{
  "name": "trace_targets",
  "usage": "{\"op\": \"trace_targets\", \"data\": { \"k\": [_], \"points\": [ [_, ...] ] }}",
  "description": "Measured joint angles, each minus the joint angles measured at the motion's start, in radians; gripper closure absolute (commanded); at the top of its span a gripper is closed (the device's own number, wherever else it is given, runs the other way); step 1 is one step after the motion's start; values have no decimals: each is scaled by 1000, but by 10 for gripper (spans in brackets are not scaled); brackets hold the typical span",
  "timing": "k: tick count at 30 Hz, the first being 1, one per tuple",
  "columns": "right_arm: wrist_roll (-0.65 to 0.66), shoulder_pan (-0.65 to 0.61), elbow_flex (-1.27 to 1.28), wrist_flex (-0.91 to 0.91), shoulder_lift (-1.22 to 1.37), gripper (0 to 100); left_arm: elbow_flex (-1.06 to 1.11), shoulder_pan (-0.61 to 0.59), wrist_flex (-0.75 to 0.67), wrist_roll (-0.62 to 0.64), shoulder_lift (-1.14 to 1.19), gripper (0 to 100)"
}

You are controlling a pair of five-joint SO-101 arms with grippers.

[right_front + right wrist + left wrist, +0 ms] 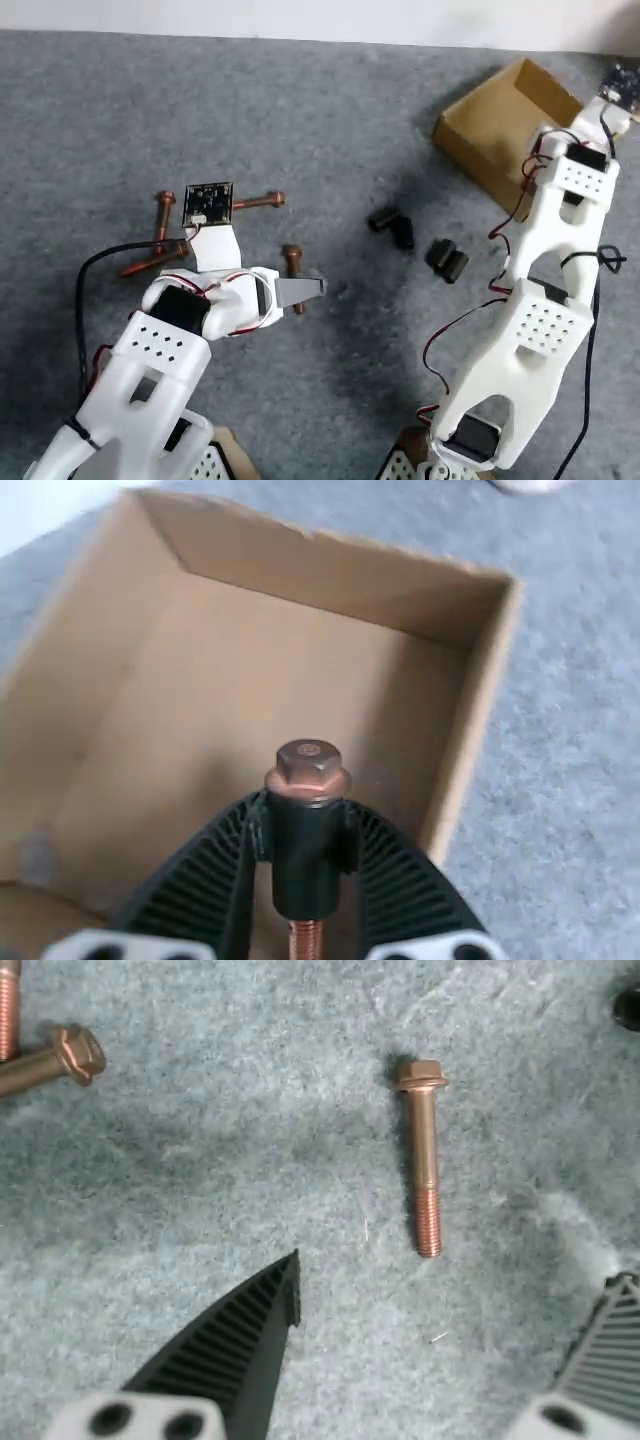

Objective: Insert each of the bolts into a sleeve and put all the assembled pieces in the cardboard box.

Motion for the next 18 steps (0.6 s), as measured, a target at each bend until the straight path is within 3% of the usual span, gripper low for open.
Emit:
{"op": "trace_targets", "data": {
  "k": [5,18],
  "points": [
    [-31,18,-2,12,15,994,0,0,-3,0,0,586],
    [-242,-35,-32,381,23,994,0,0,-3,0,0,586]
  ]
}}
